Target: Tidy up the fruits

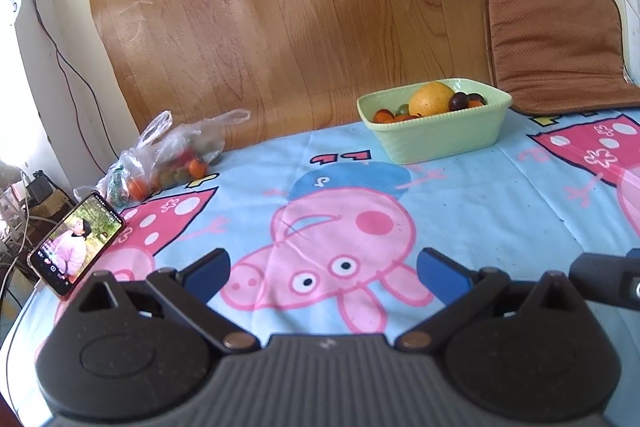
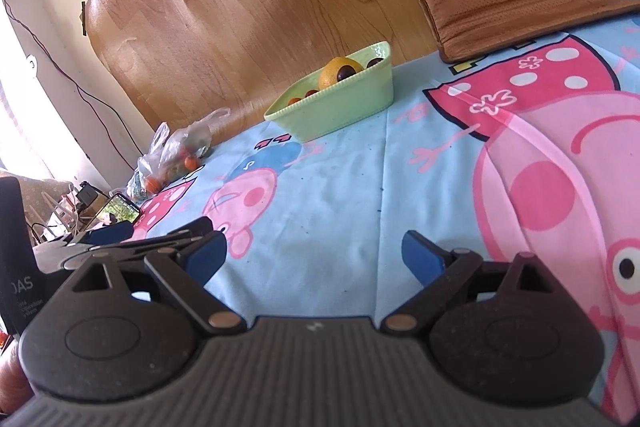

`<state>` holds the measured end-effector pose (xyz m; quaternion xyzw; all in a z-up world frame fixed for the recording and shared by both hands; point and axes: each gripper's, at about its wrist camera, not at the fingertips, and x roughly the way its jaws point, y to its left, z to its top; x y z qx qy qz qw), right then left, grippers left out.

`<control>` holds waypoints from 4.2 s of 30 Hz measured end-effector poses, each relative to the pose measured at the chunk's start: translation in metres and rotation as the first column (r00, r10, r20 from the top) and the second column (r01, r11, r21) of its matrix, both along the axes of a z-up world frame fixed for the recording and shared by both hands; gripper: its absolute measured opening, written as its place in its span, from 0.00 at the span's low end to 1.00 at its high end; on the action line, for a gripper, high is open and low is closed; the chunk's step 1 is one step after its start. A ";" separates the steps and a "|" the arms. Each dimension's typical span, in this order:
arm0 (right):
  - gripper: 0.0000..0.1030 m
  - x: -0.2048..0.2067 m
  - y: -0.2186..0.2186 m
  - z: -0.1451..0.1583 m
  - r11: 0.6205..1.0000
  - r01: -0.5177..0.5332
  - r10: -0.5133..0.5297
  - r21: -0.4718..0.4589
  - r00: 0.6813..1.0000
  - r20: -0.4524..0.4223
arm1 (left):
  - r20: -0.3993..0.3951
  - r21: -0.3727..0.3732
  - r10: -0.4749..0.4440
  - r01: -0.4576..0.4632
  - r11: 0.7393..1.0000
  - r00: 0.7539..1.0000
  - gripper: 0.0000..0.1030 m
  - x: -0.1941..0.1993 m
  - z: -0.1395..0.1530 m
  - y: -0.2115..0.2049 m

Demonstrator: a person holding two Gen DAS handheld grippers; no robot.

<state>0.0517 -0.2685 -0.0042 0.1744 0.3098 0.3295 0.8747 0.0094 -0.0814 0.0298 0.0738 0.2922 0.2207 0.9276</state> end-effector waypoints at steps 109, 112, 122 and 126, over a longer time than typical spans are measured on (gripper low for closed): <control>0.94 -0.009 -0.010 0.004 0.996 0.092 -0.093 0.023 0.993 0.077 | -0.049 -0.060 -0.008 0.005 0.998 0.999 1.00 -0.003 0.002 -0.012; 0.94 -0.009 -0.010 0.003 0.995 0.095 -0.096 0.021 0.993 0.072 | -0.061 -0.069 -0.017 0.013 0.998 0.998 1.00 -0.002 0.000 -0.014; 0.94 -0.009 -0.011 0.002 0.995 0.099 -0.100 0.019 0.993 0.061 | -0.087 -0.090 -0.036 0.028 0.996 0.996 1.00 0.001 -0.004 -0.018; 0.94 -0.009 -0.011 0.002 0.995 0.098 -0.099 0.019 0.993 0.061 | -0.092 -0.095 -0.038 0.029 0.995 0.995 1.00 0.002 -0.005 -0.018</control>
